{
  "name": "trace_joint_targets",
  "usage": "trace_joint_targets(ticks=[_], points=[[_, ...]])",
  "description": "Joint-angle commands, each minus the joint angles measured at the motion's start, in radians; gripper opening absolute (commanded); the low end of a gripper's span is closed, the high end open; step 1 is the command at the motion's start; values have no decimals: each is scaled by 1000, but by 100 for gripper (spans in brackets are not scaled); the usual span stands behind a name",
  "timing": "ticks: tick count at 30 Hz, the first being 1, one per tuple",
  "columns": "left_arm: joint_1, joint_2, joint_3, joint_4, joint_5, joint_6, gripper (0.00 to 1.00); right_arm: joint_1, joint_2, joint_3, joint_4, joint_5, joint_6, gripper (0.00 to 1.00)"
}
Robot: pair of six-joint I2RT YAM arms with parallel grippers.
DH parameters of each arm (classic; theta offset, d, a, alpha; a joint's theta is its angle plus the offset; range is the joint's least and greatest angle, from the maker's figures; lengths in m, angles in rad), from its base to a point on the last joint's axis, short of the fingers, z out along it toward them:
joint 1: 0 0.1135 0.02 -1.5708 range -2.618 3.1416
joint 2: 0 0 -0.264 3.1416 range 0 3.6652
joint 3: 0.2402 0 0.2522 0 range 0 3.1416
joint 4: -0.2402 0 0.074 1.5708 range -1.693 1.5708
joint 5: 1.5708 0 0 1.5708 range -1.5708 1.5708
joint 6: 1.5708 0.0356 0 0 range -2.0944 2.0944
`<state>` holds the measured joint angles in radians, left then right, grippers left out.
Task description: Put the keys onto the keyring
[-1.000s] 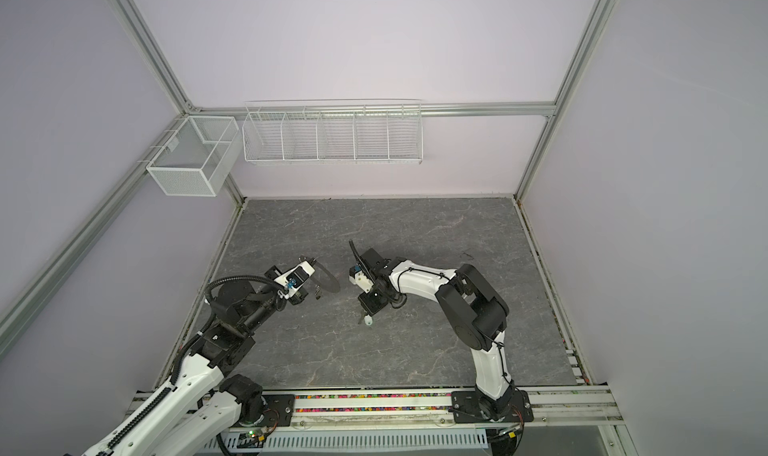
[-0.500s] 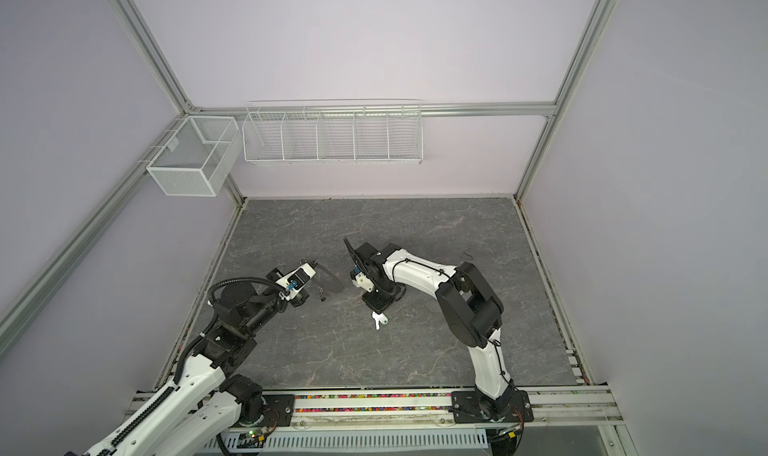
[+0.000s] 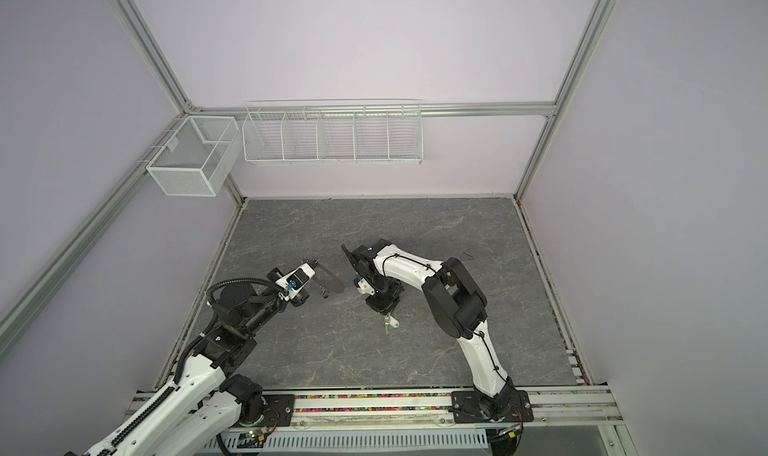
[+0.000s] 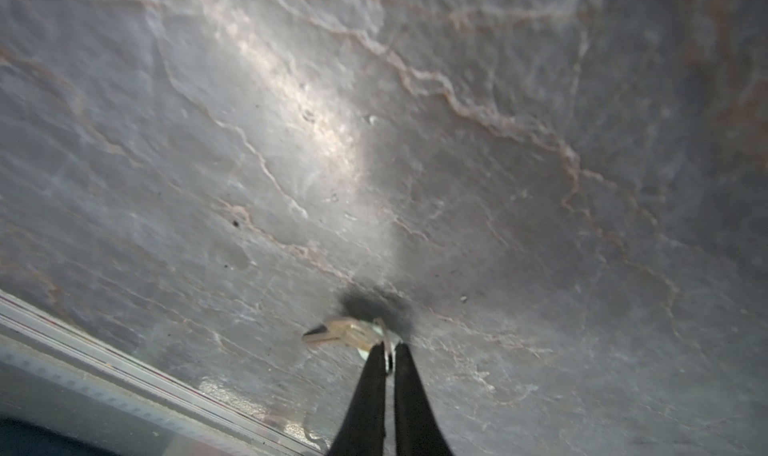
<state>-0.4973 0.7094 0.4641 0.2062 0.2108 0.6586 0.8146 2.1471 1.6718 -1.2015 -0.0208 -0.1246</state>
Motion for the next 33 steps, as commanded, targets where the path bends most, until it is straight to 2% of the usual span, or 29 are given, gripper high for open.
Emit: trace_joint_targets(ticks=[1,5,8,12,20,33], points=[[5,-17,-14,39,16,-11,0,9,-1,19,-45,-6,-9,19],[5,-16,-10,42,15,-8,0,-9,-53,-26,52,-38,43,30],[5,-16,-10,44,16,-7,0,-43,-149,-123,188,-78,88,32],[5,-8,-8,48,21,-5,0,-83,-257,-256,343,-77,138,34],[5,13,-7,62,26,-2,0,-45,-454,-584,704,-57,80,33],[5,16,1,54,21,-2,0,52,-369,-578,744,-12,51,38]])
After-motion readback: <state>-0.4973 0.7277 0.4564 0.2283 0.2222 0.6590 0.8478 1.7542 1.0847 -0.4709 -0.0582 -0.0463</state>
